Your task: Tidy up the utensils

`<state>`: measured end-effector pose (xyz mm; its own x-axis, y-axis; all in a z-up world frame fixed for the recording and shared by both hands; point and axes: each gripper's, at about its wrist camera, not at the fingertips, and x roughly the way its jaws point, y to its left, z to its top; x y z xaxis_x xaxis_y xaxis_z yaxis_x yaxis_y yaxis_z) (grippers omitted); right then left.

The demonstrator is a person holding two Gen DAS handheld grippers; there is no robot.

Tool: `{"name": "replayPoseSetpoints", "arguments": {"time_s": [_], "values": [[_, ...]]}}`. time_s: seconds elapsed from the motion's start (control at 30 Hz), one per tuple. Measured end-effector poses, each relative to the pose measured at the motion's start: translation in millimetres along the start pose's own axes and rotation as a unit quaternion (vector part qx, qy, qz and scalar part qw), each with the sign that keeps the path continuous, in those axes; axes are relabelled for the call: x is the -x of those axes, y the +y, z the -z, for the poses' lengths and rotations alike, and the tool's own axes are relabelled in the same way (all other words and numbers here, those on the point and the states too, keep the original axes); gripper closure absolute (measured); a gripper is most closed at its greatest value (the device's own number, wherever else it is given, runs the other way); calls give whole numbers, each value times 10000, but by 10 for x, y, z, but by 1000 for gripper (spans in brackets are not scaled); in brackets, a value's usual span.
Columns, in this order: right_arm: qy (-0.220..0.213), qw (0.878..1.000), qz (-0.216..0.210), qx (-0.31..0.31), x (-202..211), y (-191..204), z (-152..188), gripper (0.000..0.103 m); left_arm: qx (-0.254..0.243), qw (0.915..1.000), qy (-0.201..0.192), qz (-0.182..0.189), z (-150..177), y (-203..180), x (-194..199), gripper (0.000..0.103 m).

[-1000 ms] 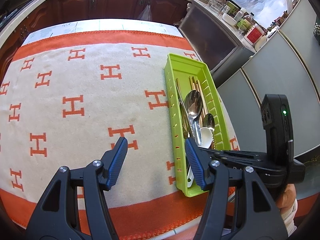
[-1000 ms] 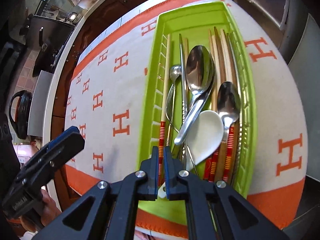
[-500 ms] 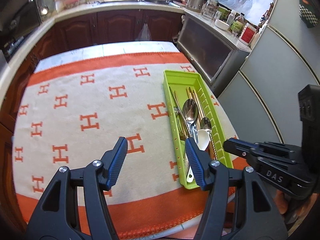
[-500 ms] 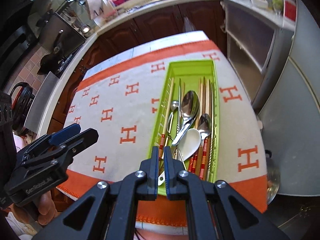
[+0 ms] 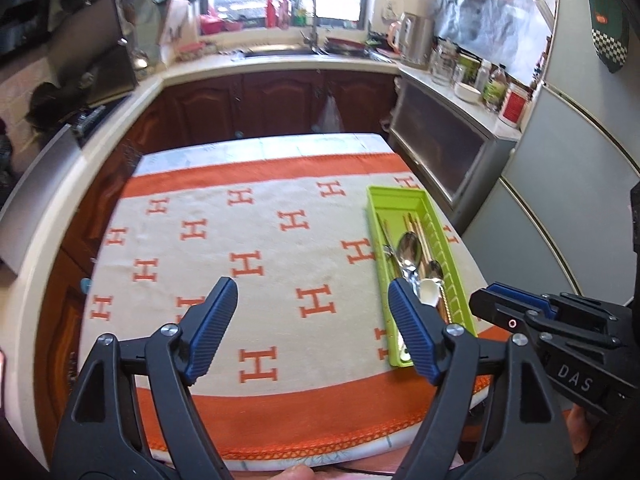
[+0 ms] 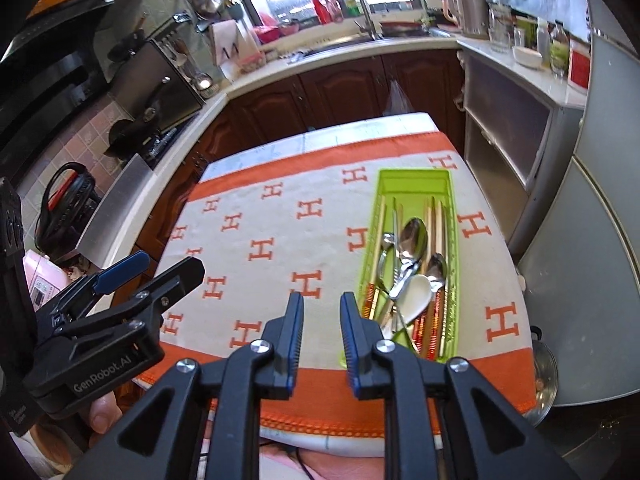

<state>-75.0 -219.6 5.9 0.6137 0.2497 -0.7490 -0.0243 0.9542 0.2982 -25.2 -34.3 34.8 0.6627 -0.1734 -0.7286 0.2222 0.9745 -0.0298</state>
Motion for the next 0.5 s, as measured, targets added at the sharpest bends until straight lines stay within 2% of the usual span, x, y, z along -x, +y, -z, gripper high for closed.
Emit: {"name": "replayPoseSetpoints", "arguments": {"time_s": [0.2,0.5], "values": [[-359,9992,14,161,188,274,40,72,68,9990,-349,-269,96,99,396,21],[-637,9971,153,387,283,516,118,67,210,9953,-648,-681,236,224,759,19]]}}
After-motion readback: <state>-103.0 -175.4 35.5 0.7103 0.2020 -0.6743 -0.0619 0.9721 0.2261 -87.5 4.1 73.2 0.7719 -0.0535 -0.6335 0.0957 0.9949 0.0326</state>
